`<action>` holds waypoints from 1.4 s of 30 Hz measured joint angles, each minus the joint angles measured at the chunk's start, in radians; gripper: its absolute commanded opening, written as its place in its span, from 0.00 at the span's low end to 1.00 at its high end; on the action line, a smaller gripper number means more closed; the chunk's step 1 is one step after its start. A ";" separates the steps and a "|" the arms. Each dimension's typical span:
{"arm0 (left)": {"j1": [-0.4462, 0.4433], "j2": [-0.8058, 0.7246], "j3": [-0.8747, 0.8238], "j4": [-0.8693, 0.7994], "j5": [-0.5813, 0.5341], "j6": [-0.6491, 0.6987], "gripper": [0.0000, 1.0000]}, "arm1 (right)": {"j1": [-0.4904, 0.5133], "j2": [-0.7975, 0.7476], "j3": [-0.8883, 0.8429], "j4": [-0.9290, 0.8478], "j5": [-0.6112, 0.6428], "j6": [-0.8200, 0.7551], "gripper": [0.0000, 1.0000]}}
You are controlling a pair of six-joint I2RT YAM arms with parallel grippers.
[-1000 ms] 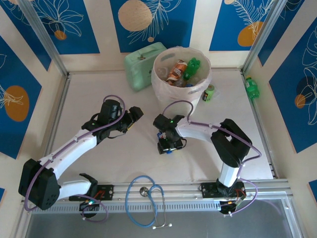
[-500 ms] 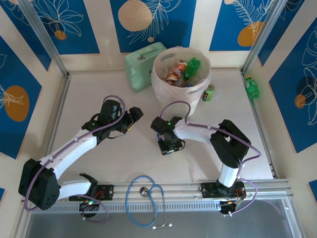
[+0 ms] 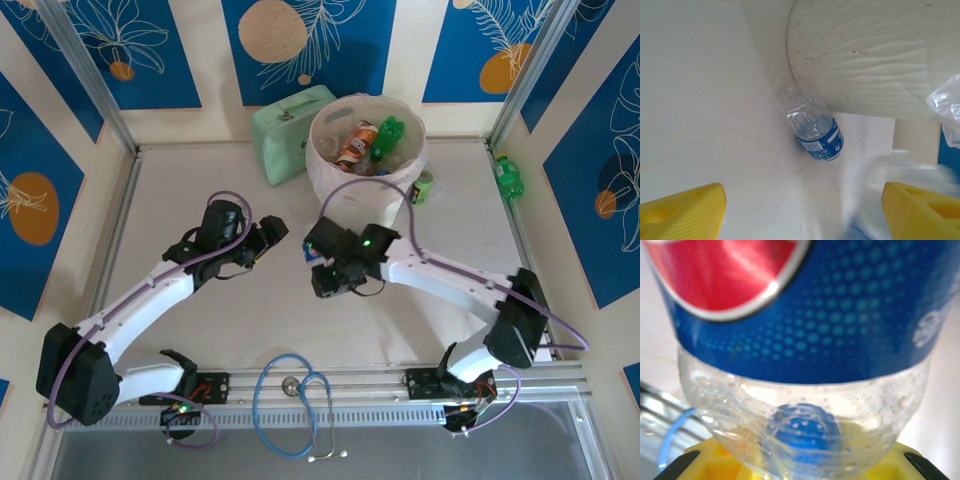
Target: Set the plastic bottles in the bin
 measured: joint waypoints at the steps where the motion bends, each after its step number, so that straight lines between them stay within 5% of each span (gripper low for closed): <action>1: 0.000 -0.001 0.026 -0.022 -0.012 0.018 0.82 | -0.008 -0.020 0.049 -0.017 0.004 -0.002 0.19; 9: 0.000 -0.058 0.149 -0.068 -0.061 0.103 0.82 | -0.171 -0.037 0.505 -0.140 0.004 -0.068 0.18; 17: -0.016 -0.050 0.111 -0.069 -0.059 0.091 0.82 | -0.434 0.196 0.968 -0.238 -0.064 -0.149 0.18; 25: -0.019 -0.050 0.106 -0.068 -0.059 0.091 0.82 | -0.515 0.457 1.170 -0.325 -0.116 -0.201 0.20; 29: -0.019 -0.037 0.098 -0.063 -0.059 0.090 0.82 | -0.533 0.514 1.181 -0.344 -0.138 -0.211 0.28; 37: -0.019 -0.011 0.084 -0.060 -0.059 0.083 0.82 | -0.547 0.553 1.238 -0.357 -0.177 -0.222 0.69; 42: -0.019 -0.011 0.079 -0.052 -0.059 0.076 0.84 | -0.547 0.553 1.240 -0.356 -0.184 -0.226 0.69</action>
